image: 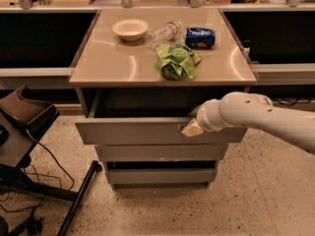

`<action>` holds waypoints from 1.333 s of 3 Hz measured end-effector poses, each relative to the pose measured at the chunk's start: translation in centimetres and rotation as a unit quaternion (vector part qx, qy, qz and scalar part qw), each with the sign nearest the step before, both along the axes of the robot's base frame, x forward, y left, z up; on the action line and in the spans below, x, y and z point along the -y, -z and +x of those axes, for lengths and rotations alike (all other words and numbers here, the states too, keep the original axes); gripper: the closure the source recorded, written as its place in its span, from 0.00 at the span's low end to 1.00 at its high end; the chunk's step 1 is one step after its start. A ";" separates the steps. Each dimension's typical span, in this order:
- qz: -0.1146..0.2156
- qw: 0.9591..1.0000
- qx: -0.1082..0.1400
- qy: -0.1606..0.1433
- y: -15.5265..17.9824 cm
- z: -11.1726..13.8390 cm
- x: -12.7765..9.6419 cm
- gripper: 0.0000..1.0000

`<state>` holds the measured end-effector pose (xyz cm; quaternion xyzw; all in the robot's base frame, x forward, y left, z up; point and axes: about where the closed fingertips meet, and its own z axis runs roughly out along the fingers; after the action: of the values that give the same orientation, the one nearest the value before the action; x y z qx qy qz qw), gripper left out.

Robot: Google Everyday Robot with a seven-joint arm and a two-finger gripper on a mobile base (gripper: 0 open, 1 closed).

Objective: Open top drawer

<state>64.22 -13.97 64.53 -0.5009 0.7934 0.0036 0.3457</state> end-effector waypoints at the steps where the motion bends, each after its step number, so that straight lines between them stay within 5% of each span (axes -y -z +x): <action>1: 0.000 1.000 0.000 0.000 -0.6 0.0 0.0 1.00; 4: -0.002 1.000 0.005 -0.001 -0.1 -1.9 0.1 1.00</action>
Offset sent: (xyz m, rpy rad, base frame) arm -0.1878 -0.0185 -0.1127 -0.0332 -0.0883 0.0121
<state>62.36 -14.07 64.66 -0.5024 0.7914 0.0002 0.3484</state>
